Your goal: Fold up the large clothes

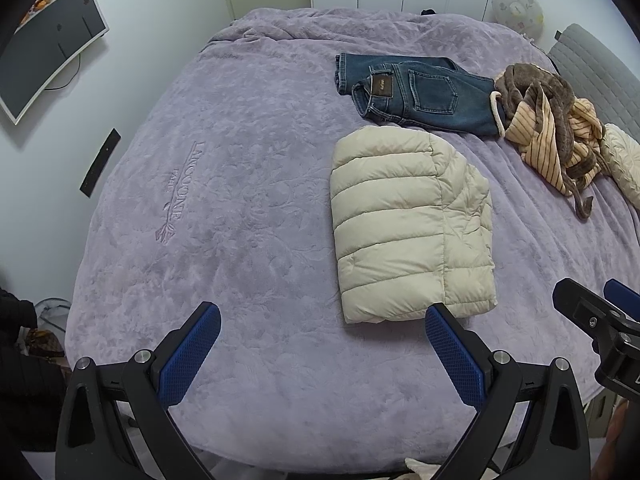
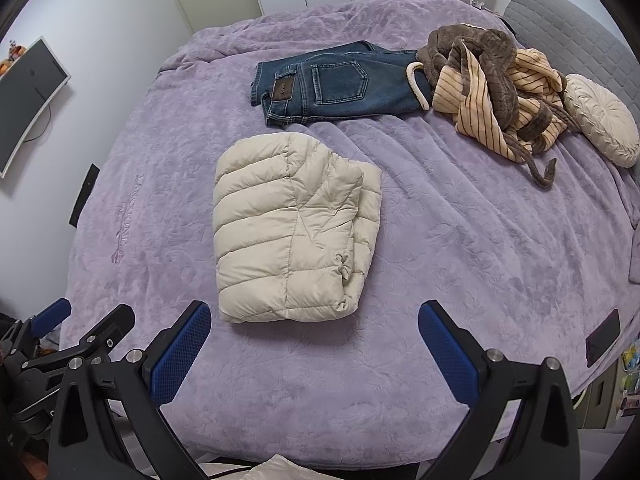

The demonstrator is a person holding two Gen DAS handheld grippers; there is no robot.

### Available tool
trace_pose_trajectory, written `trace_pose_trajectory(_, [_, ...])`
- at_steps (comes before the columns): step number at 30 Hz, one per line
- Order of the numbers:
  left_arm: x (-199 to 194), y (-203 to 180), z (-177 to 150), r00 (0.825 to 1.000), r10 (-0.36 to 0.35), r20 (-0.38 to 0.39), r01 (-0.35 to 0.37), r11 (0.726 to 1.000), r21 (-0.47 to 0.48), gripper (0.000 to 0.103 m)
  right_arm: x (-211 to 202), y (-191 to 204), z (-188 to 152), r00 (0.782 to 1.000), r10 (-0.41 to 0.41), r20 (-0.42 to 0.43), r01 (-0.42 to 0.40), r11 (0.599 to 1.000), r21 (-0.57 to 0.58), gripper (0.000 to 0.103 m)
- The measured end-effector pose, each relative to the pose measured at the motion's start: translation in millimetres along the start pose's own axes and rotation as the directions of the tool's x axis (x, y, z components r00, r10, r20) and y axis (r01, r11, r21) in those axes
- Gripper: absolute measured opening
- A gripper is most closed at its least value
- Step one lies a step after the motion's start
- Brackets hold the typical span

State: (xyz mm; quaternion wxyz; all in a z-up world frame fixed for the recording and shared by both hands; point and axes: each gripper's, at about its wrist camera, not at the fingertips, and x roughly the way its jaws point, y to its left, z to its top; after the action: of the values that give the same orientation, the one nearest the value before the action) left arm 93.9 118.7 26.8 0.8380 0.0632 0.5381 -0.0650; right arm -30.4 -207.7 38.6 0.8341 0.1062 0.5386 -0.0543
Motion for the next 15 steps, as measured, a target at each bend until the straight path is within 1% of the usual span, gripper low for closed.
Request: trace_pose_trajectory(15, [2.1,-0.1,2.0,1.0,-0.001,-0.002,0.001,1.0,0.003,0.102,3.6,-2.4,0.4,1.0,0.001,-0.006,-0.001,1.0,0.001,0.103])
